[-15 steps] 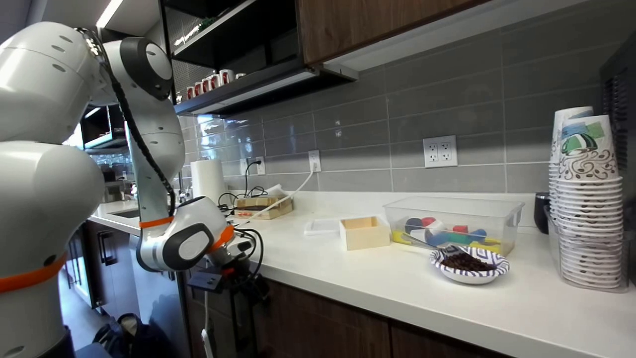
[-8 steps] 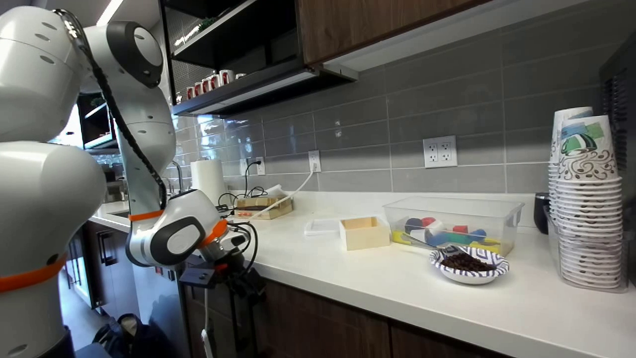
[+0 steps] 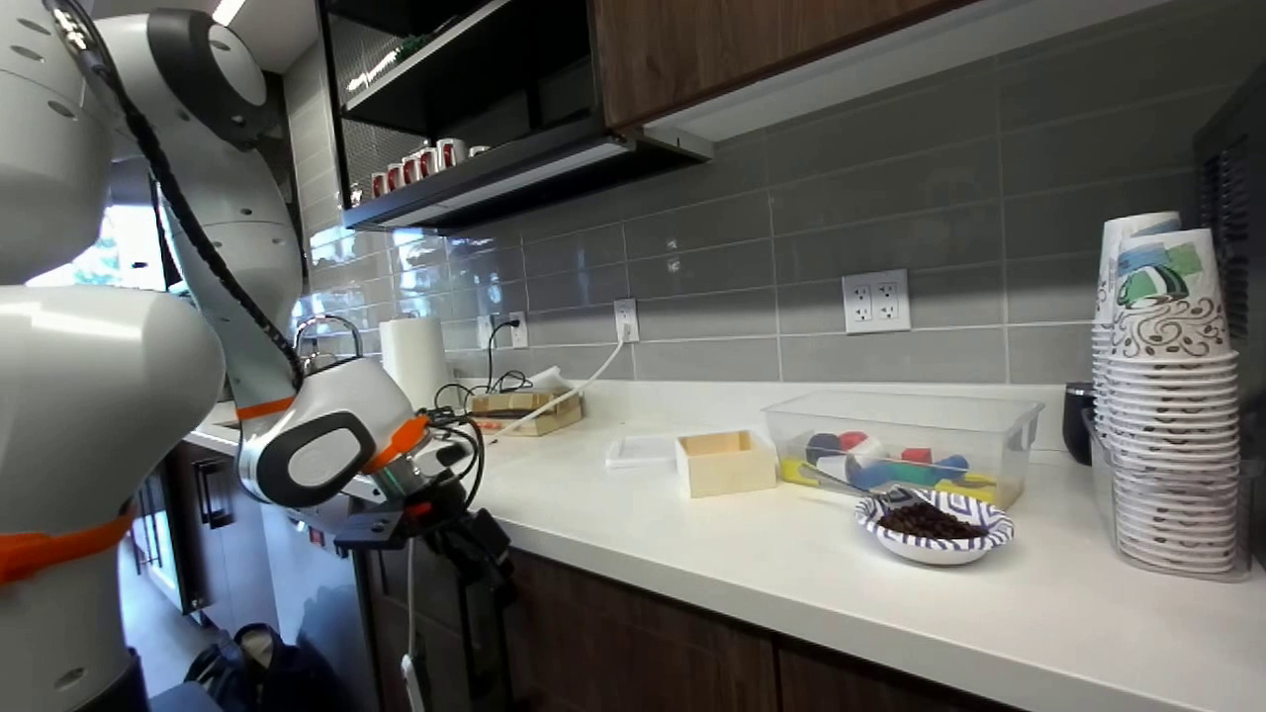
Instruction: Slightly open then close the right door of the first cabinet to the right of the dishwasher
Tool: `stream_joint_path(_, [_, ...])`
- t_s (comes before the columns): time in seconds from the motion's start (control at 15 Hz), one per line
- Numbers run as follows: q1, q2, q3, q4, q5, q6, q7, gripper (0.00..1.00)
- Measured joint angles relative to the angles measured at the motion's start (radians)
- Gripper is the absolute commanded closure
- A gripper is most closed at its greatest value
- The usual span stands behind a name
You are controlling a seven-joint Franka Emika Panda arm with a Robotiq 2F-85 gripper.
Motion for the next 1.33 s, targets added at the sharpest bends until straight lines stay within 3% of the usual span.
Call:
stream_joint_path(0.4, [0.241,-0.041,-0.153,0.003,0.34,-0.02,-0.272,0.0])
stream_joint_path(0.67, [0.344,-0.085,-0.239,0.003,0.536,-0.023,-0.481,0.0])
stream_joint_path(0.93, [0.378,-0.147,-0.29,0.003,0.693,-0.022,-0.673,0.0])
stream_joint_path(1.33, [0.378,-0.255,-0.296,0.003,0.898,0.031,-0.911,0.0])
